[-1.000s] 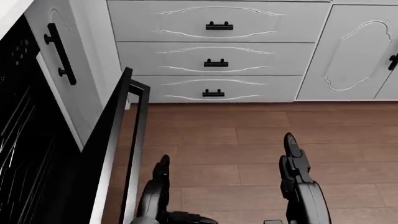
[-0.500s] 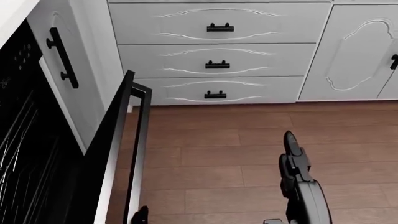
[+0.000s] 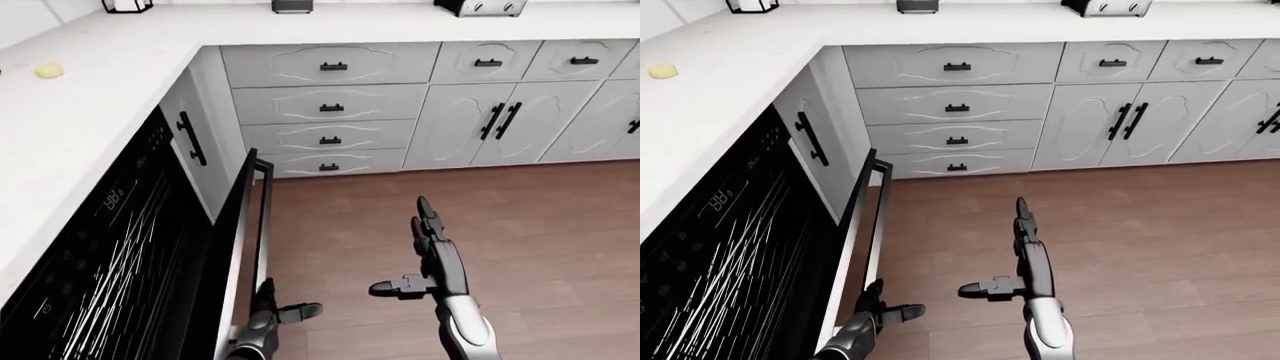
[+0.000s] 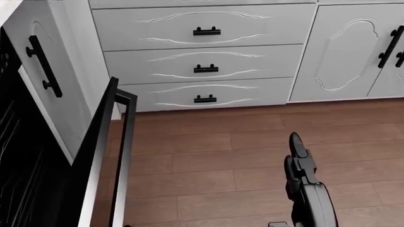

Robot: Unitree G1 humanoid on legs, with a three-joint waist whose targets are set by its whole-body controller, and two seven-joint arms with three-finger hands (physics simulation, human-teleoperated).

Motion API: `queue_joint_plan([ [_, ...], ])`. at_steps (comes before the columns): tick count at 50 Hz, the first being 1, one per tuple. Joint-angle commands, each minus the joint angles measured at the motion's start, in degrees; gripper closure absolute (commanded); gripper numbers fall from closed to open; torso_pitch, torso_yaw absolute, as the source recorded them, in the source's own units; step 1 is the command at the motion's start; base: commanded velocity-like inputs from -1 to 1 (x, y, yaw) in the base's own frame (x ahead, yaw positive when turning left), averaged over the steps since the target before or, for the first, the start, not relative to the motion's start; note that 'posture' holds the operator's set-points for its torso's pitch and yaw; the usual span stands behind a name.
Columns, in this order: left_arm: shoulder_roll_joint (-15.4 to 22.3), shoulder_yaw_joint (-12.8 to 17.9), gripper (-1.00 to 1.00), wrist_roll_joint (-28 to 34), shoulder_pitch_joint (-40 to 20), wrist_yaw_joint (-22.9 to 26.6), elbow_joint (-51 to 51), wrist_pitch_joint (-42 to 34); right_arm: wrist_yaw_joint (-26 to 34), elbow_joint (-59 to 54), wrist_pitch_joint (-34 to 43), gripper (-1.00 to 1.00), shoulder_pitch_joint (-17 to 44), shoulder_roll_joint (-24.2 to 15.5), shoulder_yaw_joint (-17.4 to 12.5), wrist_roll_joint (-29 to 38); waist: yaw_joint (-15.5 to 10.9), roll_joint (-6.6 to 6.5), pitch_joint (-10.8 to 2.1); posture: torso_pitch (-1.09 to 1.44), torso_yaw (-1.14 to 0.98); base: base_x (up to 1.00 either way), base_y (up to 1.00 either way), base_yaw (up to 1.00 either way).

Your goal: Close the dishwasher door

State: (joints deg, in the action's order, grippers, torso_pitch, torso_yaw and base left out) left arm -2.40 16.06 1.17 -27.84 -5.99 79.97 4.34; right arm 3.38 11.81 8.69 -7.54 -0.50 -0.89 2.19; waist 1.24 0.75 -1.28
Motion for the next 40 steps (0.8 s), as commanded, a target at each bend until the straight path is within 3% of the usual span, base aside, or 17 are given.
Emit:
queue_joint_plan([
  [1,1.6,0.8,-1.00,-0.7,-0.6,-3.9,-0.8,0.4,0.0,2.6,-1.6,-1.00,0.9,-0.1,0.0,-0.1,-0.3,0.00,-0.74,0.00,0.00,0.00,0.00,0.00],
  [10,2.0,1.4,-1.00,-0.9,-0.6,-9.1,-0.8,2.1,-0.1,3.1,-0.7,-1.00,1.3,-0.1,0.3,0.2,-0.1,0.23,-0.63,0.00,0.00,0.00,0.00,0.00],
  [37,3.5,2.9,-1.00,-3.6,-1.4,-15.7,-0.9,4.1,-0.1,2.6,-1.6,-1.00,0.9,-0.1,0.1,0.0,0.7,0.57,-0.40,0.00,0.00,0.00,0.00,0.00],
  [38,3.5,2.4,-1.00,-2.7,-1.4,-18.5,-0.9,3.9,-0.1,2.8,-1.5,-1.00,0.9,-0.1,0.1,0.0,0.7,0.58,-0.39,0.00,0.00,0.00,0.00,0.00],
  [39,3.5,2.7,-1.00,-3.1,-1.4,-16.9,-0.9,4.4,-0.1,2.7,-1.5,-1.00,0.9,-0.1,0.1,0.0,0.7,0.59,-0.40,0.00,0.00,0.00,0.00,0.00],
  [40,3.4,2.4,-1.00,-2.7,-1.4,-18.3,-0.9,4.5,0.0,2.8,-1.5,-1.00,0.8,-0.1,0.1,0.0,0.8,0.60,-0.40,0.00,0.00,0.00,0.00,0.00],
])
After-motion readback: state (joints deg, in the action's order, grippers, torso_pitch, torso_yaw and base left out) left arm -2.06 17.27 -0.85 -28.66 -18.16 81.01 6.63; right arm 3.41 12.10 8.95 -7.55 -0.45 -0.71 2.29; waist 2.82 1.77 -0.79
